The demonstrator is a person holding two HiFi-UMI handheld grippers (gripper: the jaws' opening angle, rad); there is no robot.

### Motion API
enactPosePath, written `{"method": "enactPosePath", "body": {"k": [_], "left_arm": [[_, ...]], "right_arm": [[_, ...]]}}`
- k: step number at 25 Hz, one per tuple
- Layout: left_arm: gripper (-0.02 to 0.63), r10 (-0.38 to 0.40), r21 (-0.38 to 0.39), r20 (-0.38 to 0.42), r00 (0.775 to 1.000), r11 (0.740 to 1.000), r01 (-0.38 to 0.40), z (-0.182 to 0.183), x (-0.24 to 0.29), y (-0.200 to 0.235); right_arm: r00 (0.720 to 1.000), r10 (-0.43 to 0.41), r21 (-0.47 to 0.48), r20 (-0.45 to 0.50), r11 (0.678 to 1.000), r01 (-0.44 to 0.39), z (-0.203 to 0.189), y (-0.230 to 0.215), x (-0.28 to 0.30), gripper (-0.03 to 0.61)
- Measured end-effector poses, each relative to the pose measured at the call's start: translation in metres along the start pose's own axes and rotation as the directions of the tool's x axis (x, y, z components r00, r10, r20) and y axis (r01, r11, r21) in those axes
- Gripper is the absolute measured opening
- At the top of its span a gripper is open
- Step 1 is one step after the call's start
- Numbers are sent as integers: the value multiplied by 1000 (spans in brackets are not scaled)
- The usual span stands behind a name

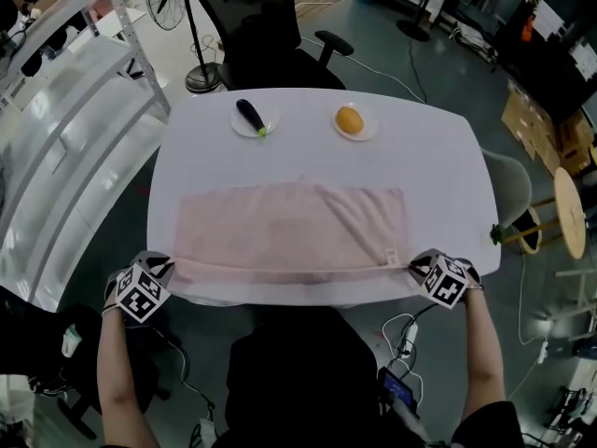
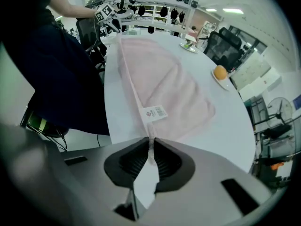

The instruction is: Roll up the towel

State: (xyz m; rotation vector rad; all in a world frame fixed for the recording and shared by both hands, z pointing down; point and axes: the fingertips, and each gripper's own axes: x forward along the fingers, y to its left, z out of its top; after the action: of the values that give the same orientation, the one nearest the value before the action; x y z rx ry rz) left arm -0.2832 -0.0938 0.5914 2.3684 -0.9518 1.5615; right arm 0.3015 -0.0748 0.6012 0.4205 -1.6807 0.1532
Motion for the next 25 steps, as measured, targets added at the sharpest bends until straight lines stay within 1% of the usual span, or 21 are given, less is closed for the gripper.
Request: {"method": "enactPosePath", "body": {"k": [4,9,17,21,23,25], "left_arm": [[54,17,-18,-38,999,1000,-18,2,11,10],[54,19,-34,-95,995,999,-23,-4,26,17],[55,28,-59,-155,988,998,-38,-12,46,23],[57,20,-29,-185,982,999,-26,-15,58,19],[55,23,-3,-201,979,1000,-25,-16,62,17],[54,24,-7,-211,977,1000,-26,-18,64,16]], "right_arm": [[1000,14,-10,-4,1000,-14,6,-16,11,47],[1000,23,-22,-8,999,-23,14,-30,26,48],[1000,-5,-36,-25,999,4,18,-45,47,52],[998,-34,-77,-53,997,30,14,-44,56,52],[998,-35,-75,-60,997,30,13,-44,57,52],[997,-19,-63,-70,998,15,14,-43,58,51]]}}
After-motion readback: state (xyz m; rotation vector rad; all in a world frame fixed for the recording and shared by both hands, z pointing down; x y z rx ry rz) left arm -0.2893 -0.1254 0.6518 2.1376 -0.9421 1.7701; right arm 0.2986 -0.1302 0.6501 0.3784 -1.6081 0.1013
